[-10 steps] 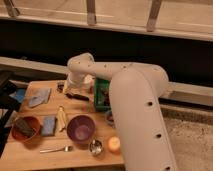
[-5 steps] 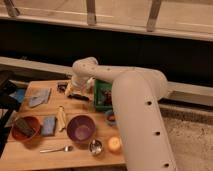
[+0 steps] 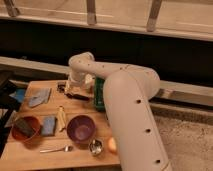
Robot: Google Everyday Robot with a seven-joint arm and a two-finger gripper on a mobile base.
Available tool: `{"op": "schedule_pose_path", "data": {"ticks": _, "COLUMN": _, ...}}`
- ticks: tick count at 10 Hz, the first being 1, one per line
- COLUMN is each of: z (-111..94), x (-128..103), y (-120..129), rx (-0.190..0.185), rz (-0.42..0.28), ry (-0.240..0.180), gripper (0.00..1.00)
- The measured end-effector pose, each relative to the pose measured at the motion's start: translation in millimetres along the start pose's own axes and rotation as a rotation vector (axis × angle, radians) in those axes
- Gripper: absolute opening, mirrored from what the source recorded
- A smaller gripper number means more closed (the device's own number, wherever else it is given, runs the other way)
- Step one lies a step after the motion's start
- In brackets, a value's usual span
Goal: Place brush in metal cup
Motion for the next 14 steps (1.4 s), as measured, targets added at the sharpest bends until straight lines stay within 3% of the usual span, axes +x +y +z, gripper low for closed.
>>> {"op": "schedule_pose_path", "data": {"ticks": 4, "z": 2.0, "x": -0.3, "y": -1.7, "rx": 0.008, "rz": 0.003, "ry": -0.009, "gripper": 0.65}}
{"op": "schedule_pose_path", "data": {"ticks": 7, "z": 14.6, "x": -16.6, "y": -0.5, "rx": 0.054, "rz": -0.016, "ry": -0.055, "gripper": 0.65}}
{"op": "schedule_pose_path", "data": {"ticks": 11, "z": 19.1, "x": -29.8, "y": 10.2, "rx": 0.11, "rz": -0.096, "ry": -0.059, "gripper": 0.65}}
{"op": "schedule_pose_path", "data": {"ticks": 14, "z": 33.3, "x": -26.5, "y": 8.2, "rx": 0.092, "rz": -0.108, "ry": -0.053, "gripper": 0.65}}
